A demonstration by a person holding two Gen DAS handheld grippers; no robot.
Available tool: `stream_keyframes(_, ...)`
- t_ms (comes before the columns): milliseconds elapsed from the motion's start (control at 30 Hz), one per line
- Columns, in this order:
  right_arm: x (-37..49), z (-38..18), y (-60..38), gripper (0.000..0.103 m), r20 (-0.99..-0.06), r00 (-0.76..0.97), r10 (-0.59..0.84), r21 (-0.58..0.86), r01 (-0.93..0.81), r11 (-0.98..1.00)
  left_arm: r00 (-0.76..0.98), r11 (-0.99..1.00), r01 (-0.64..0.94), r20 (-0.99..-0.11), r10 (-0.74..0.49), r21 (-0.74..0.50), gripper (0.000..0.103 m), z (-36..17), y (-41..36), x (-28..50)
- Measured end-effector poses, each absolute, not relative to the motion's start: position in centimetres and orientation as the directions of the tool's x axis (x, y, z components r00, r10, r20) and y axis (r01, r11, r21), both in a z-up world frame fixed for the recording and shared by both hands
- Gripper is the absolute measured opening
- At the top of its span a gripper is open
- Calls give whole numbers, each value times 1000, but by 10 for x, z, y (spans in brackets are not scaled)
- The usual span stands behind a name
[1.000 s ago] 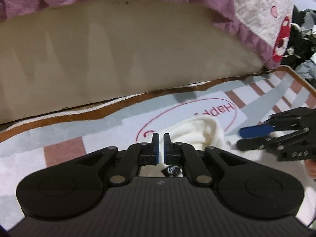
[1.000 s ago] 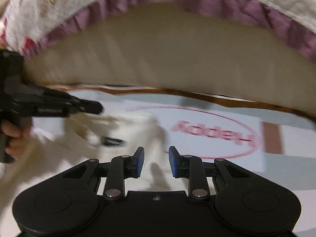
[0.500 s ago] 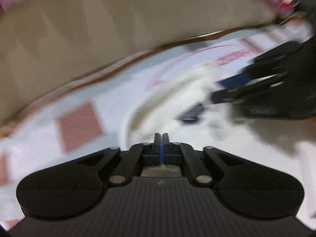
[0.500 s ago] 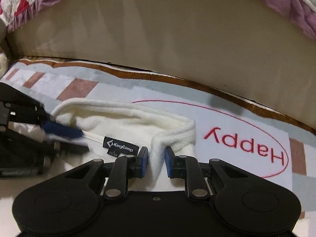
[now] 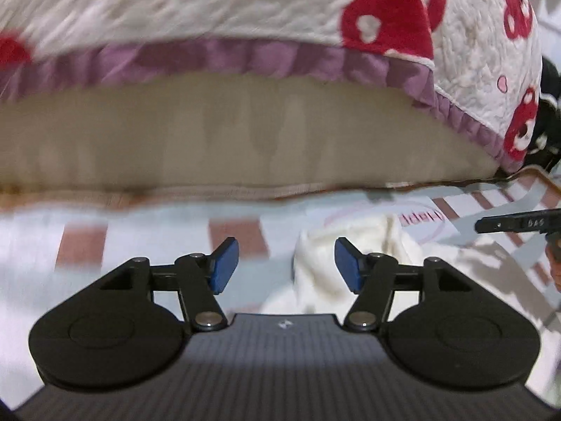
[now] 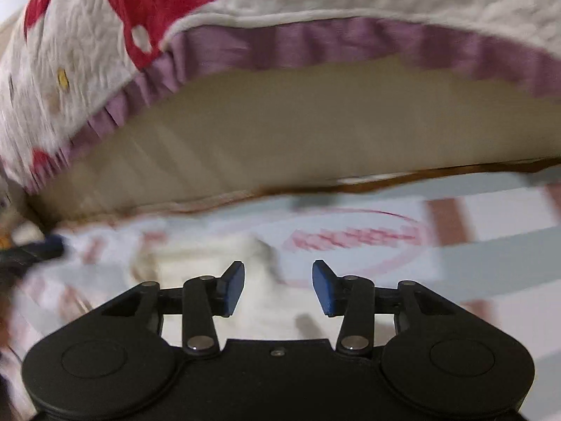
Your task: Fold clothes
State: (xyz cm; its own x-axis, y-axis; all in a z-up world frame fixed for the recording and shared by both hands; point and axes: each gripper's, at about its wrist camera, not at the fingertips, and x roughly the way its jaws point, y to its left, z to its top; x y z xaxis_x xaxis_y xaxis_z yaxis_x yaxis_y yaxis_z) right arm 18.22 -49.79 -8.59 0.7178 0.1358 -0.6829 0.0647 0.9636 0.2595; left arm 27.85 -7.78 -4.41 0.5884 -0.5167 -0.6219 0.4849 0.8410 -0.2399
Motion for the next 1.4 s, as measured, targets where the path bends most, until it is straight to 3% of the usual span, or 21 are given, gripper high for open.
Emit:
stream_keyframes(100, 150, -94, -514, 48, -717, 697, 17, 138, 119, 983, 566, 864, 403, -660, -494, -301, 66, -66, -40, 246)
stream_keyframes(200, 121, -97, -522, 49, -726, 673, -143, 72, 281, 957, 539, 870, 299, -683, -493, -392, 70, -85, -10, 222)
stream_keyframes(300, 108, -105, -527, 53, -744, 660, -102, 137, 301, 944, 535, 862, 345, -677, -506, -371, 70, -83, -7, 216)
stream_keyframes(400, 113, -114, -529, 59, -775, 624, -101, 95, 274, 957, 506, 819, 415, -647, -570, -397, 73, -81, -14, 223)
stream_keyframes(533, 120, -124, -540, 61, -769, 636, -62, 152, 276, 949, 420, 808, 445, -707, -569, -386, 75, -95, -41, 221)
stream_keyframes(600, 121, -129, -539, 58, -752, 658, -35, 176, 252, 951, 427, 839, 453, -753, -500, -300, 75, -105, -55, 215)
stream_keyframes(633, 121, -132, -538, 39, -742, 670, -22, 187, 238, 953, 447, 856, 460, -771, -454, -237, 74, -109, -61, 212)
stream_keyframes(667, 121, -132, -536, 27, -737, 676, -20, 179, 223, 958, 473, 868, 465, -780, -409, -173, 70, -112, -67, 213)
stream_keyframes(700, 120, -131, -533, 27, -732, 681, -22, 165, 209, 964, 488, 872, 467, -778, -395, -150, 68, -113, -70, 216)
stream_keyframes(733, 119, -131, -530, 22, -727, 686, -23, 152, 194, 969, 495, 872, 462, -768, -406, -163, 60, -113, -70, 222)
stream_keyframes(767, 118, -129, -529, 20, -721, 692, -20, 154, 188, 970, 500, 872, 453, -758, -420, -185, 45, -112, -70, 229)
stream_keyframes(800, 116, -128, -528, 20, -715, 699, -15, 160, 185, 970, 505, 871, 454, -751, -424, -187, 38, -112, -71, 232)
stream_keyframes(833, 115, -126, -528, 21, -709, 705, -11, 166, 181, 969, 513, 869, 463, -747, -422, -174, 25, -112, -72, 232)
stream_keyframes(900, 119, -129, -531, 33, -726, 687, -22, 168, 208, 963, 527, 865, 479, -739, -419, -148, 17, -111, -74, 232)
stream_keyframes(967, 128, -135, -536, 63, -745, 666, -28, 169, 229, 959, 544, 863, 490, -732, -410, -119, 13, -108, -77, 230)
stream_keyframes(1033, 137, -139, -538, 64, -757, 652, -44, 162, 252, 954, 570, 864, 495, -718, -400, -88, 11, -102, -78, 223)
stream_keyframes(1067, 139, -139, -538, 49, -747, 664, -41, 169, 249, 954, 588, 865, 497, -705, -396, -71, 10, -97, -79, 220)
stream_keyframes(1133, 139, -132, -534, 10, -709, 704, -43, 173, 232, 957, 639, 861, 505, -647, -416, -55, 9, -78, -76, 211)
stream_keyframes(1267, 122, -101, -520, 10, -594, 801, -80, 144, 204, 968, 723, 849, 523, -492, -485, -68, 9, -36, -65, 191)
stream_keyframes(1400, 115, -70, -524, 10, -502, 856, -128, 143, 228, 963, 755, 874, 475, -462, -465, -102, 9, -33, -54, 206)
